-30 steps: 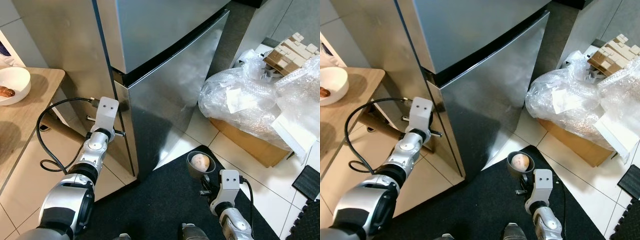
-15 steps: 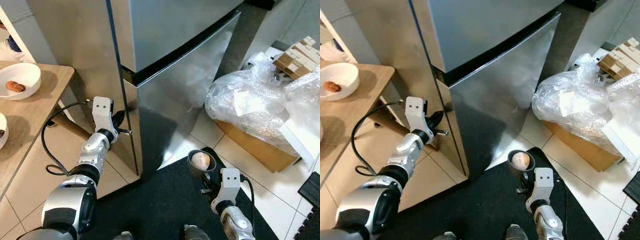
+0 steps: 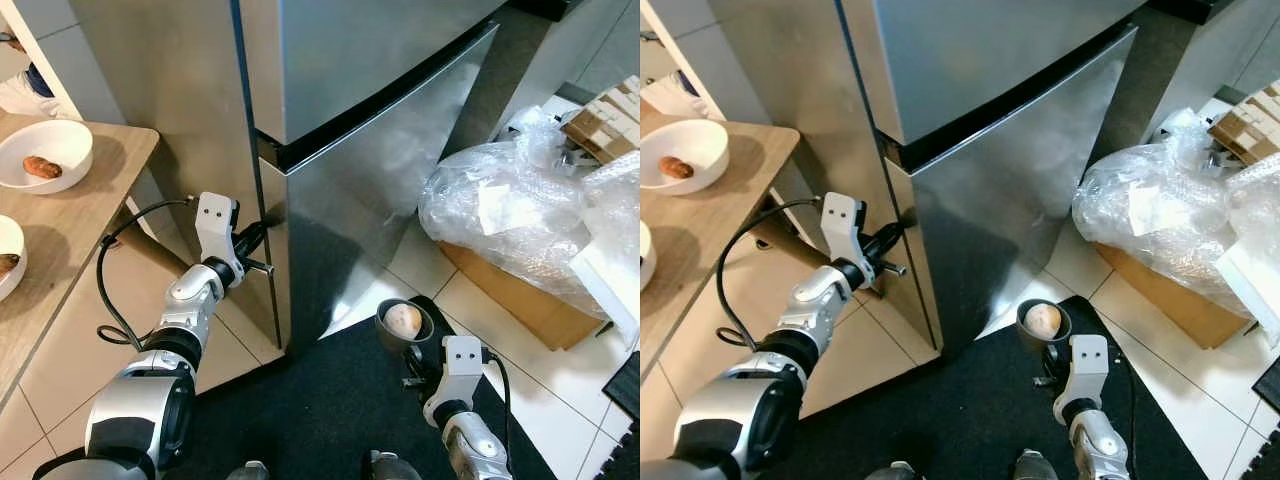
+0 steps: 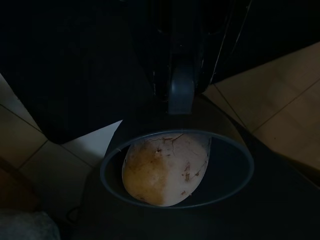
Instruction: Restocking fridge
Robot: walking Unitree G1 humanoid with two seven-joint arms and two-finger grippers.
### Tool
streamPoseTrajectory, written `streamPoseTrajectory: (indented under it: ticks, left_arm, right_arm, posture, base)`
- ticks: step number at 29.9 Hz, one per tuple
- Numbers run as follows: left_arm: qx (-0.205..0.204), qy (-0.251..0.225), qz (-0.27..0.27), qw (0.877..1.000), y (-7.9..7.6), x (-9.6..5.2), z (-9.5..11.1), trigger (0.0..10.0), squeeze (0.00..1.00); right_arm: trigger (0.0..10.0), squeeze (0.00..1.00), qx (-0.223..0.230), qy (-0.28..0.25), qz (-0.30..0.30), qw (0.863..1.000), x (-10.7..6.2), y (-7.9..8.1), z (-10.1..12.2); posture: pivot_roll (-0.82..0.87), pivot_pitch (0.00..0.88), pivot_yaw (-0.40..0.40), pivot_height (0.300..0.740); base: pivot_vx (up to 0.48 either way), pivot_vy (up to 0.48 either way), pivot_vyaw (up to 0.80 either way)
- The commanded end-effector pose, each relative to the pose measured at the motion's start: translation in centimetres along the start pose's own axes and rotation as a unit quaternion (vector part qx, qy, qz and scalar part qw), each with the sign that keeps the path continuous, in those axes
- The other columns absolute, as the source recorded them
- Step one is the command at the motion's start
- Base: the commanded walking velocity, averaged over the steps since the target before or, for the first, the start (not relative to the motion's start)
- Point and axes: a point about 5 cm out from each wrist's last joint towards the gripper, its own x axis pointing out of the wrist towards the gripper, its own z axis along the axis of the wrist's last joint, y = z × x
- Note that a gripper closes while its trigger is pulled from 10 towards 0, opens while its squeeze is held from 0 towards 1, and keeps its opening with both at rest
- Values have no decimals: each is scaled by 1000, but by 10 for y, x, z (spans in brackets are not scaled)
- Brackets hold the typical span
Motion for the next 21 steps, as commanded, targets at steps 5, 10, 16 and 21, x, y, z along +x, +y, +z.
streamPoseTrajectory:
  ticks: [5,10,16,21]
  left_arm:
    - [3,36,-104,994,-30,10,-11,10000,0]
    - [3,44,-134,990,-40,16,-10,10000,0]
    - [-4,34,-155,987,-51,23,-6,10000,0]
    - [-3,37,-161,986,-55,24,-7,10000,0]
  right_arm:
    - [10000,0,-3,-8,2,1000,0,0,1]
    - [10000,0,-1,-11,-1,1000,-1,-1,2]
    - [10000,0,0,-12,-7,1000,-3,-3,1]
    - [10000,0,0,-12,-8,1000,-3,-3,1]
  posture:
    - [-179,222,13,736]
    - [-183,224,18,736]
    - [-188,226,27,736]
    - [-194,227,27,736]
  base:
    - [0,0,0]
    - [0,0,0]
    - [0,0,0]
    - [0,0,0]
